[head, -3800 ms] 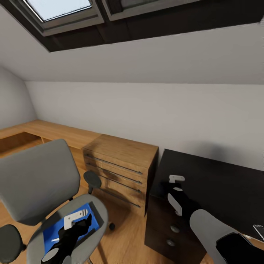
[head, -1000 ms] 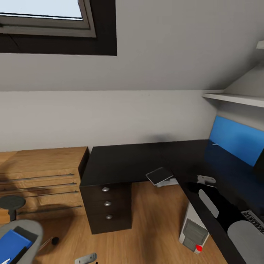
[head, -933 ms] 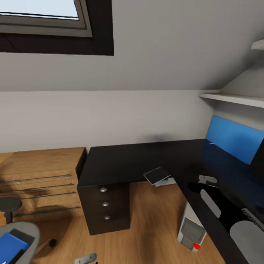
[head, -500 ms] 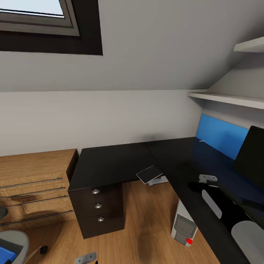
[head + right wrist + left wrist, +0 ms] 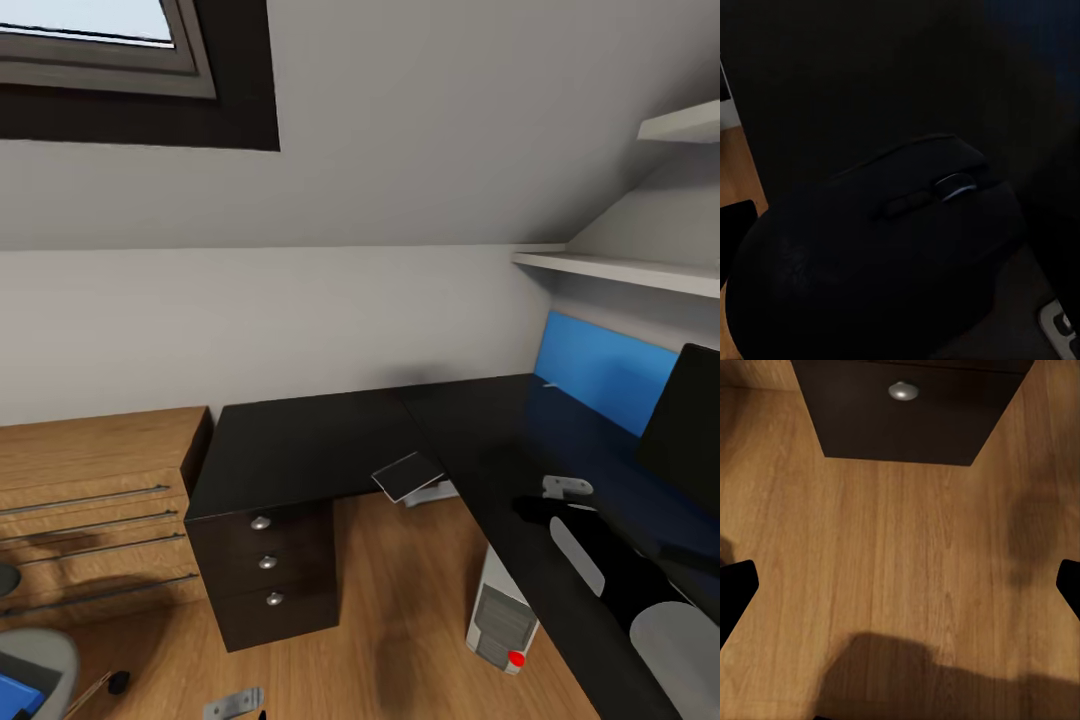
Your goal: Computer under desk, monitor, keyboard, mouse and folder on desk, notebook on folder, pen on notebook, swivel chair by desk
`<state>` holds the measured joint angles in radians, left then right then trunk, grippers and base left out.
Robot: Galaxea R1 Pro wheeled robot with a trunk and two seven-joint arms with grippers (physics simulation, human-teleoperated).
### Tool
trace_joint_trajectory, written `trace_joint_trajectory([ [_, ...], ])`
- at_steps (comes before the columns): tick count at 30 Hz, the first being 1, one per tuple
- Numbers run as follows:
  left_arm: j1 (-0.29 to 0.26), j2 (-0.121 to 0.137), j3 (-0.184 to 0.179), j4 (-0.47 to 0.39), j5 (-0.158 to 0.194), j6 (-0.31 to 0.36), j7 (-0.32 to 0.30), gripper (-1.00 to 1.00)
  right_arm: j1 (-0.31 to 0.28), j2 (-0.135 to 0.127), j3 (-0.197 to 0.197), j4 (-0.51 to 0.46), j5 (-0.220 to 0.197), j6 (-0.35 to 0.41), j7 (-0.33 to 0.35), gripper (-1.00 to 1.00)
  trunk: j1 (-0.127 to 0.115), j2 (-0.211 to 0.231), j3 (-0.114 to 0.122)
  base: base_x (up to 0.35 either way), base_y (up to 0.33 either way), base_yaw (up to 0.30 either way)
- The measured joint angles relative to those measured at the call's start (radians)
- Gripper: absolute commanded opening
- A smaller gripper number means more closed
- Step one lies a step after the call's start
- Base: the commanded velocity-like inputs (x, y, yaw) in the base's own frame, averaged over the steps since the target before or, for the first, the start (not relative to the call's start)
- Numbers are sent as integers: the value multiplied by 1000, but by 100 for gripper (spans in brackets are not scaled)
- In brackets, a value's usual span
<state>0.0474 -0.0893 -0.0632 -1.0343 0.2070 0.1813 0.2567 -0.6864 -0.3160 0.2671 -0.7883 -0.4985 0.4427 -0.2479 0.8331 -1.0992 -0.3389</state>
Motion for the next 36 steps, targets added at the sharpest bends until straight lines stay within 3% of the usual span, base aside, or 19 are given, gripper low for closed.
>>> trace_joint_trajectory([
  [9,0,0,4,0,0,0,1,100,0,0,-1,0,0,0,-1,-100,0,0,0,152,-141,0],
  [28,0,0,5,-1,0,0,2,100,0,-6,-1,9,1,-6,-1,-100,0,0,0,3,-3,0],
  [36,0,0,6,-2,0,0,1,100,-5,-41,-5,156,4,-13,6,-100,0,0,0,0,0,0],
])
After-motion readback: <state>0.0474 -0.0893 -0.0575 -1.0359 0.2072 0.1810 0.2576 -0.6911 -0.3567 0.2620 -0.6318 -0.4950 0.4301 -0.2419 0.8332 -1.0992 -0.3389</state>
